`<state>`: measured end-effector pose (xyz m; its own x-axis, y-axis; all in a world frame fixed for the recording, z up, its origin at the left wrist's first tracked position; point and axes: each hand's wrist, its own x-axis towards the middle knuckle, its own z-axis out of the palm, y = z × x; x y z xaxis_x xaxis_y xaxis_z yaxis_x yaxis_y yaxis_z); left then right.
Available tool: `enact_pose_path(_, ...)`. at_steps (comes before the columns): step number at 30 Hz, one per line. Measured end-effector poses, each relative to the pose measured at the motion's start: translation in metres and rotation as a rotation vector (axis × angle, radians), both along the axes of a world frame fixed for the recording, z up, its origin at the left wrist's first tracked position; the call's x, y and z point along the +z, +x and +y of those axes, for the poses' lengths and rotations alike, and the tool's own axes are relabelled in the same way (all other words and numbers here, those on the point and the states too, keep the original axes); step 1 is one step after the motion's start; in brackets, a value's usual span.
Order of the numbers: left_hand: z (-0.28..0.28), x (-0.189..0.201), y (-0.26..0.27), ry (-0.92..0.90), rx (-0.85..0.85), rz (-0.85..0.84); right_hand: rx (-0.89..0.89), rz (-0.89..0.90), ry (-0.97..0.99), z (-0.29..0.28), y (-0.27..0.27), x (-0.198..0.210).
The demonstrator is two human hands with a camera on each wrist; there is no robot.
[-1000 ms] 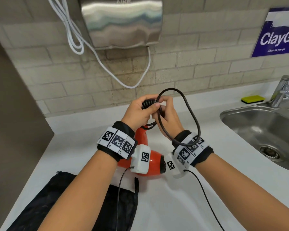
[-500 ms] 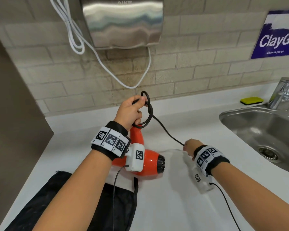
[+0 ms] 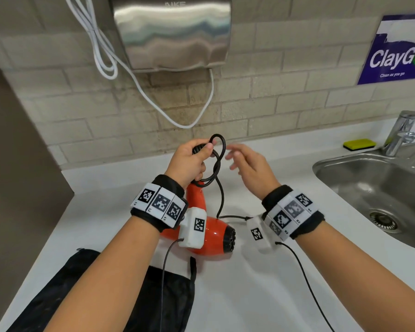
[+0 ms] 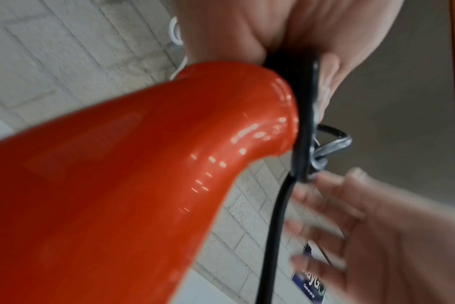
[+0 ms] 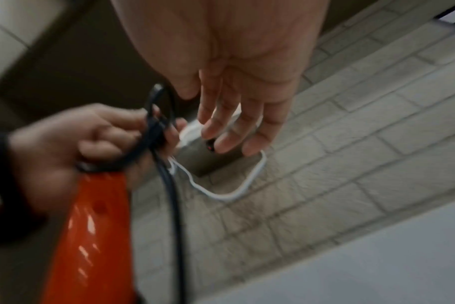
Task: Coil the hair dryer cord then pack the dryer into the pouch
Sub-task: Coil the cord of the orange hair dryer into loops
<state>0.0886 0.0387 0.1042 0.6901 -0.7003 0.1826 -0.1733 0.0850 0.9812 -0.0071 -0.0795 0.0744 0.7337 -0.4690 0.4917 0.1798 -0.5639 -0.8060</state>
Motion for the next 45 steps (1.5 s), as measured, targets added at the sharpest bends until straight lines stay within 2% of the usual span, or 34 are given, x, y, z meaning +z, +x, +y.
enact_pose_path(3,-0.002,0.001,-0.002,0.026,0.003,-0.018,0.039,-0.110,0.101,0.010,0.005,0.027)
enact_pose_path(7,-0.004,0.001,-0.003,0.038,-0.020,-0.007,0.085,-0.055,0.164,0.006,0.009,0.039)
enact_pose_path(11,-0.001,0.001,-0.001,0.039,-0.045,0.020,0.215,0.033,0.130,-0.002,0.011,0.028)
enact_pose_path(14,-0.002,0.001,-0.002,0.051,-0.068,0.005,0.203,0.048,0.092,-0.002,0.012,0.018)
enact_pose_path(18,-0.001,0.002,-0.005,0.039,-0.089,-0.010,0.260,0.037,0.197,-0.005,0.015,0.011)
enact_pose_path(22,0.003,0.002,-0.007,0.038,-0.104,-0.023,0.381,0.122,0.187,-0.005,0.018,0.004)
enact_pose_path(27,0.007,0.004,-0.007,0.005,-0.106,0.025,0.411,0.143,0.250,-0.005,0.019,0.002)
enact_pose_path(30,0.008,0.006,-0.008,0.033,-0.078,-0.008,0.383,0.194,0.227,-0.002,0.019,0.002)
enact_pose_path(33,0.009,0.004,-0.005,0.021,-0.037,0.005,0.352,0.276,0.072,0.000,0.015,0.000)
enact_pose_path(36,0.010,0.002,0.000,-0.035,0.021,0.064,0.222,0.339,-0.052,-0.008,0.010,-0.010)
enact_pose_path(40,0.011,-0.001,0.003,-0.031,0.000,0.062,0.039,0.259,-0.081,-0.017,0.012,-0.008)
enact_pose_path(45,0.010,0.003,0.004,0.050,-0.053,0.024,-0.138,0.024,-0.093,-0.013,0.011,0.018)
